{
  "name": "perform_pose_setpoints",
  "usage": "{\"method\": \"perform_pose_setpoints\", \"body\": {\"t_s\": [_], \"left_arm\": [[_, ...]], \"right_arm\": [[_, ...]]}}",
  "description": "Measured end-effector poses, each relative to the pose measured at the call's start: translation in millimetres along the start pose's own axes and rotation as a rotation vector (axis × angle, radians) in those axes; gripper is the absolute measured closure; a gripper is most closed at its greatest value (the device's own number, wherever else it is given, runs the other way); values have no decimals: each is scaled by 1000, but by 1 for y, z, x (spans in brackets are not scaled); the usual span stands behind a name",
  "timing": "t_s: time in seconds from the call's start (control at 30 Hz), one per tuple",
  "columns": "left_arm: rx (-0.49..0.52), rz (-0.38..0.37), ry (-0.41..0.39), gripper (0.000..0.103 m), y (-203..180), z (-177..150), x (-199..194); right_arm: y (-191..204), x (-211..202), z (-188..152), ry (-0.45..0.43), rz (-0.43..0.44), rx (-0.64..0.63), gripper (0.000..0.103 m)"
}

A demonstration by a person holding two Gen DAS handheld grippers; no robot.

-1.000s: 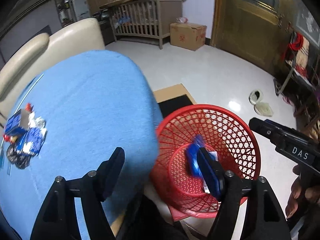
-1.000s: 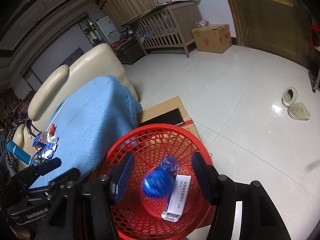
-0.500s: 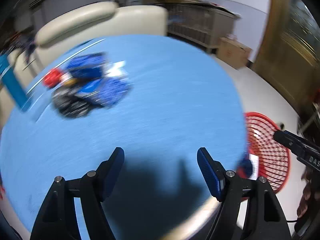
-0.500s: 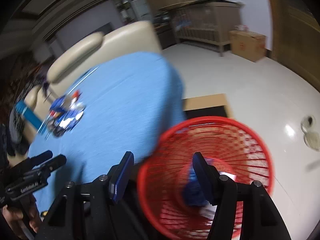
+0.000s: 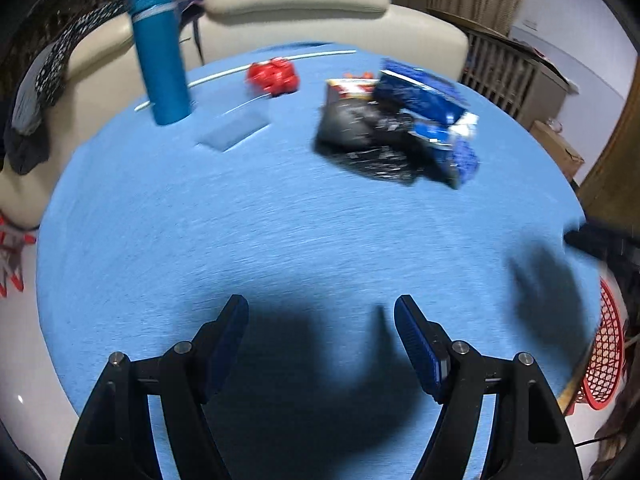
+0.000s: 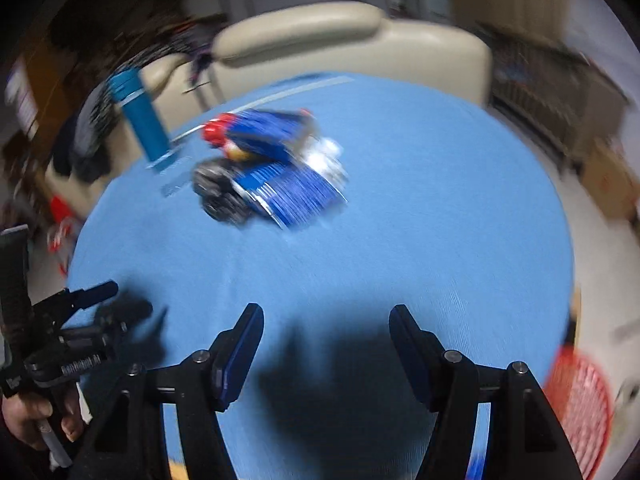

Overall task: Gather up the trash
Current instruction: 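Move both open tools back over the table, then grasp the clear plastic container with the left tool while the right tool grasps the blue box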

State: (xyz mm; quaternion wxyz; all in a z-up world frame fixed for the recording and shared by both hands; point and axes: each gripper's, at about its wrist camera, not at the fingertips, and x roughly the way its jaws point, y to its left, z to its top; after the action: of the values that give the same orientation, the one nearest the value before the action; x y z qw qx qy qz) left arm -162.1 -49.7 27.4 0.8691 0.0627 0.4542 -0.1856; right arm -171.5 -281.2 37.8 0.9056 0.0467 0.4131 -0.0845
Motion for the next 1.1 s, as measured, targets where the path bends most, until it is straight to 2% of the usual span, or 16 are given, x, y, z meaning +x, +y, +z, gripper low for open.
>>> {"method": "perform_pose_setpoints", "body": {"t_s": [0.2, 0.4, 0.6, 0.77, 0.83, 0.9, 0.97, 1.1], "left_arm": [[-14, -18, 8, 27, 15, 0, 5], [-21, -30, 19, 27, 29, 5, 14], [-49, -25, 28, 27, 45, 14, 21], [-45, -28, 24, 27, 49, 28, 27], [-35, -18, 20, 27, 51, 36, 31], [-28, -7, 9, 27, 55, 48, 34], [-25, 1, -9, 27, 61, 64, 38], [-16, 25, -61, 25, 76, 109, 48]], "right_arm": [[54, 23, 84, -32, 0, -300, 34], [90, 63, 135, 46, -3, -590, 34], [98, 110, 165, 136, -10, -758, 34], [82, 153, 174, 217, 7, -729, 34], [72, 158, 175, 209, 38, -654, 36], [59, 157, 181, 211, 112, -530, 63], [46, 153, 182, 218, 136, -452, 65], [29, 137, 176, 183, 172, -376, 65]]}}
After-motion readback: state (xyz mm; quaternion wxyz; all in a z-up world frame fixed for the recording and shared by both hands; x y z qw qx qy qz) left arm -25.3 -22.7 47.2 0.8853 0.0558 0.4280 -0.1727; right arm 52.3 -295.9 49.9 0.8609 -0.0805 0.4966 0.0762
